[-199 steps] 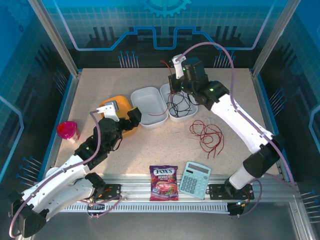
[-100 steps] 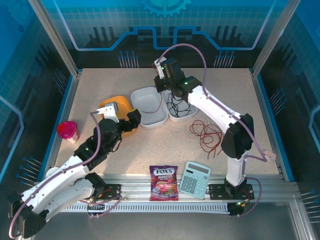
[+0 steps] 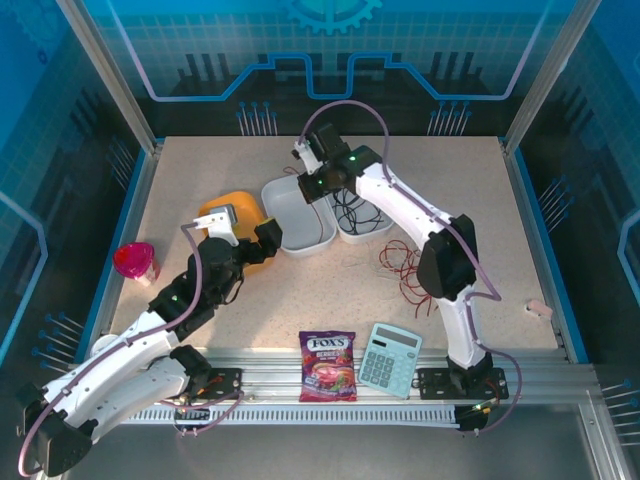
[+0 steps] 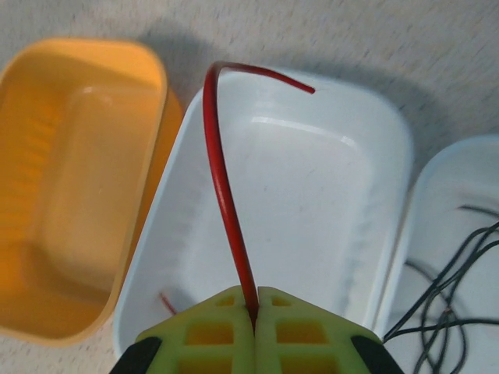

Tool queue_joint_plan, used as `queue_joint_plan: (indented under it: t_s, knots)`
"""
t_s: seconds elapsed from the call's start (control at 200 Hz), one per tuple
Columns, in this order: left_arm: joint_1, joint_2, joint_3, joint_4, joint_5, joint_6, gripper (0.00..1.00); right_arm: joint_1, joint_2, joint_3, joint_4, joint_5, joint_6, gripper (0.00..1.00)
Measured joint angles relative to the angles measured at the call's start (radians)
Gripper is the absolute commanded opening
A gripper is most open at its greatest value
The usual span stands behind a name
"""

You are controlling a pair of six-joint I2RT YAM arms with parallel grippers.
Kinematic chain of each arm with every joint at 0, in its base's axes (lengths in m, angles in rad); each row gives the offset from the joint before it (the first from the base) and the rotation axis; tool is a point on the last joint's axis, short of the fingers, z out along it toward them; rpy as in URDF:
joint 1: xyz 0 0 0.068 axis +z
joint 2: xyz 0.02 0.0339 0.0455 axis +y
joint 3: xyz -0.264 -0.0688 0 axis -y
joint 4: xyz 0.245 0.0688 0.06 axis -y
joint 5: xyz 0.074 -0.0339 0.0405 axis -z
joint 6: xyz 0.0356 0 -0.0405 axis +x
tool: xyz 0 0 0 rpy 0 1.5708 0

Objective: Untangle the cables

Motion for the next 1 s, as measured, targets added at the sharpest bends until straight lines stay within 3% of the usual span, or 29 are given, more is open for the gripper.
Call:
queue_joint_plan:
  t_s: [0.295, 0.475, 0.665, 1.001]
  knots:
    - [0.001, 0.014, -0.008, 0.001, 0.012, 0.000, 0.99, -0.062, 0.158, 0.136, -0.166, -0.222, 0.040, 0.00]
    - [0.003, 0.020, -0.011, 0.002, 0.019, -0.001, 0.99, -0.092, 0.233, 0.177, -0.206, -0.292, 0.068, 0.00]
    - [0.005, 0.036, -0.011, 0.006, 0.026, -0.001, 0.99, -0.093, 0.308, 0.266, -0.241, -0.284, 0.080, 0.03]
    - [0.005, 0.049, -0.011, 0.009, 0.035, -0.001, 0.99, -0.093, 0.380, 0.354, -0.258, -0.154, 0.106, 0.10]
